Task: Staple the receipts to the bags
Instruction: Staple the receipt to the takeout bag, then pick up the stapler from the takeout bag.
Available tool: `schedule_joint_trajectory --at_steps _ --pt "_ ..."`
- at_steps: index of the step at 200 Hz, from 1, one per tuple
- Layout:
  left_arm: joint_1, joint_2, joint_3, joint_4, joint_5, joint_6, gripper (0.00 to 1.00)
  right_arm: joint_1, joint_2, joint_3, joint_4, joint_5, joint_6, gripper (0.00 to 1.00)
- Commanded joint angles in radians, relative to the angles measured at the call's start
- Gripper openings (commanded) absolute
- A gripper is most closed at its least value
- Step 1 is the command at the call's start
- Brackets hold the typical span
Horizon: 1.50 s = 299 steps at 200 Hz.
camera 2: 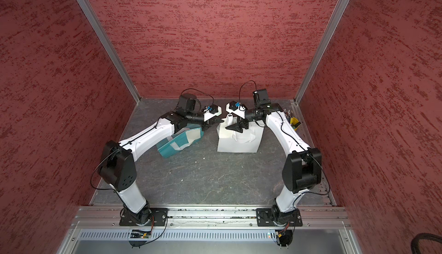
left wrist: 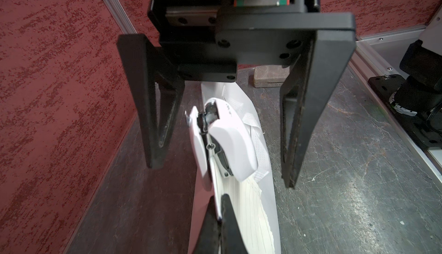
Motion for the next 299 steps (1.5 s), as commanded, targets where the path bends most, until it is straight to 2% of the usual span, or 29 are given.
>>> schedule_joint_trajectory --at_steps 1,27,55,100,116,125,161,164,170,174,178,197,218,233,248,266,283,299 --pt "0.007 0.015 0.022 -0.004 0.023 0.023 0.0 0.013 0.008 0.024 -0.031 0.007 0.02 0.84" --pt "0.011 0.018 0.025 -0.001 0.026 0.022 0.0 0.014 0.018 0.029 -0.044 0.021 0.036 0.74" --pt "0.015 0.018 0.024 0.003 0.029 0.021 0.0 0.014 0.016 0.024 -0.043 0.04 0.045 0.57" --pt "0.015 0.026 0.028 0.004 0.031 0.016 0.0 0.015 0.019 0.021 -0.032 0.025 0.049 0.36" --pt "0.015 0.028 0.03 0.005 0.031 0.014 0.0 0.017 0.021 0.017 -0.035 0.022 0.038 0.18" --pt "0.015 0.03 0.031 0.007 0.032 0.015 0.0 0.017 0.02 0.012 -0.033 0.022 0.03 0.0" --pt "0.017 0.037 0.038 0.013 0.032 0.007 0.0 0.017 0.003 -0.025 0.017 0.022 0.061 0.0" --pt "0.018 0.037 0.037 0.014 0.032 0.007 0.0 0.016 -0.002 -0.032 0.036 0.024 0.075 0.08" --pt "0.017 0.037 0.037 0.014 0.031 0.004 0.0 0.017 -0.014 -0.048 0.088 0.033 0.126 0.41" --pt "0.017 0.037 0.037 0.017 0.031 0.001 0.0 0.016 -0.025 -0.062 0.126 0.036 0.154 0.54" --pt "0.017 0.035 0.035 0.023 0.03 -0.002 0.0 0.016 -0.039 -0.078 0.163 0.037 0.178 0.6" --pt "0.018 0.027 0.016 0.053 0.021 -0.027 0.0 0.017 -0.12 -0.172 0.385 0.041 0.343 0.75" --pt "0.018 0.015 -0.014 0.102 0.005 -0.057 0.0 0.017 -0.228 -0.309 0.684 0.079 0.573 0.81" --pt "0.02 0.005 -0.036 0.135 0.001 -0.082 0.0 0.017 -0.322 -0.432 0.916 0.174 0.771 0.82" --pt "0.02 -0.005 -0.06 0.175 0.001 -0.111 0.0 0.02 -0.41 -0.549 1.08 0.254 0.911 0.81" --pt "0.018 -0.016 -0.09 0.222 0.0 -0.14 0.0 0.042 -0.49 -0.642 1.174 0.375 1.061 0.78" --pt "0.016 -0.02 -0.103 0.235 -0.004 -0.154 0.0 0.077 -0.525 -0.682 1.18 0.475 1.188 0.73" --pt "0.012 -0.021 -0.109 0.238 -0.007 -0.153 0.0 0.116 -0.537 -0.714 1.183 0.538 1.269 0.73"
